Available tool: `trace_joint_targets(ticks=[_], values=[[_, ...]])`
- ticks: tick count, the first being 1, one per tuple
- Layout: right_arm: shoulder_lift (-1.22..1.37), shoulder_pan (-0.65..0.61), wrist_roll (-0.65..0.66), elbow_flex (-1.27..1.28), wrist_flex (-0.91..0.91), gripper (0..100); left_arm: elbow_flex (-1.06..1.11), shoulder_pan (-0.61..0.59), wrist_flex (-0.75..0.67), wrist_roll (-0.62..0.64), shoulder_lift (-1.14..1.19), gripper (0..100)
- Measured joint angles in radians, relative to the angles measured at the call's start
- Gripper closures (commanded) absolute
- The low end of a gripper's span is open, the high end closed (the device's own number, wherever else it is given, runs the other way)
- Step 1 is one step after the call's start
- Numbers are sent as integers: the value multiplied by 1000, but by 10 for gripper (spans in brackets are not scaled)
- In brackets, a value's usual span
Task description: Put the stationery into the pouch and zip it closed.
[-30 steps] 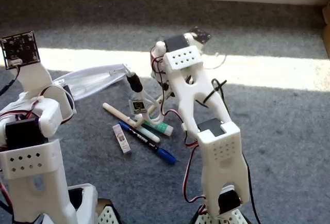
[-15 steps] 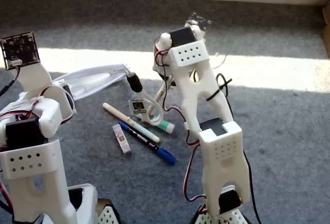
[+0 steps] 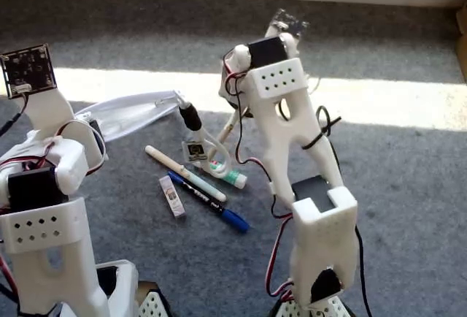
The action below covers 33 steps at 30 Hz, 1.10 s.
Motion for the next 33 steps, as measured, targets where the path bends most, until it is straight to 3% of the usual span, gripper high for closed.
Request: trace_joint_targets(ticks=[10, 19, 33], values=[[-249, -2, 3, 109, 0, 993, 3, 0, -14, 0, 0, 993], [-433, 35, 253, 149, 0, 993, 34, 37, -57, 0, 0, 993], [-669, 57, 423, 149, 0, 993, 63, 54, -100, 0, 0, 993]])
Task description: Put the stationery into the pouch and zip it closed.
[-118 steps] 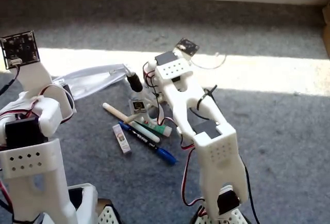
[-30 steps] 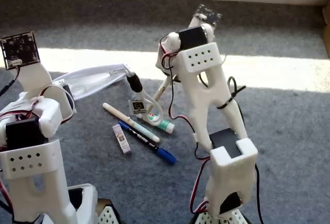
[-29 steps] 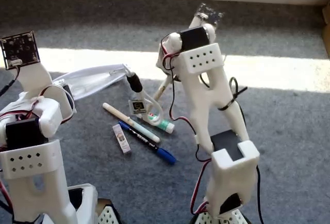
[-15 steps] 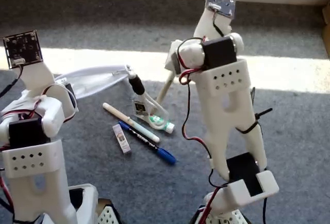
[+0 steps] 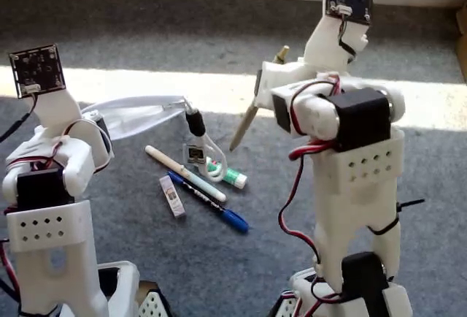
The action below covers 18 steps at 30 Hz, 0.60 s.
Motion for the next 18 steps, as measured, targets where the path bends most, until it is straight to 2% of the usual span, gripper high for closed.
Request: trace_joint_targets(ticks=[7, 18], values=[[-95, -3, 38, 0, -69, 993, 0, 0, 0, 0, 0, 993], [-124, -245, 38, 0, -262, 993, 0, 0, -3, 0, 0, 993]])
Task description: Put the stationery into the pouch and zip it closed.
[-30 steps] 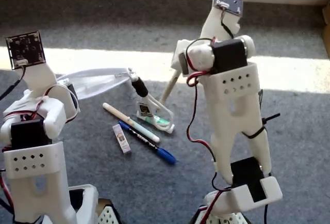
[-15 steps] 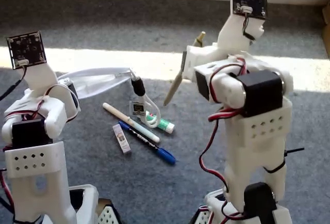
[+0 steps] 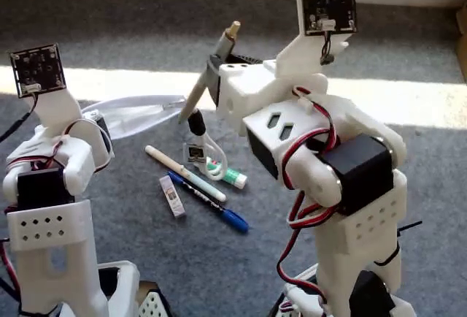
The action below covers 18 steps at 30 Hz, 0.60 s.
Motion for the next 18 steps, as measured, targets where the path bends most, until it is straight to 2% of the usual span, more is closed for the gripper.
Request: trace_joint_targets(ticks=[7, 18], values=[[0, -80, 0, 0, -121, 993, 0, 2, 0, 0, 0, 993], [0, -124, 0, 0, -138, 993, 0, 2, 0, 0, 0, 993]])
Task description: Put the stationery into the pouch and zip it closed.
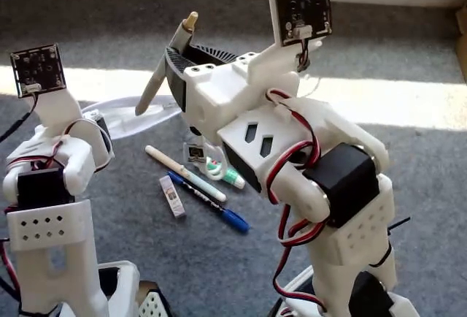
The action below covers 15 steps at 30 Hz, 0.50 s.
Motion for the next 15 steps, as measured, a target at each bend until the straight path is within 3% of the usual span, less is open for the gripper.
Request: trace_joint_targets(ticks=[15], values=[[0, 0, 118, 0, -43, 993, 0, 0, 0, 0, 0, 993]])
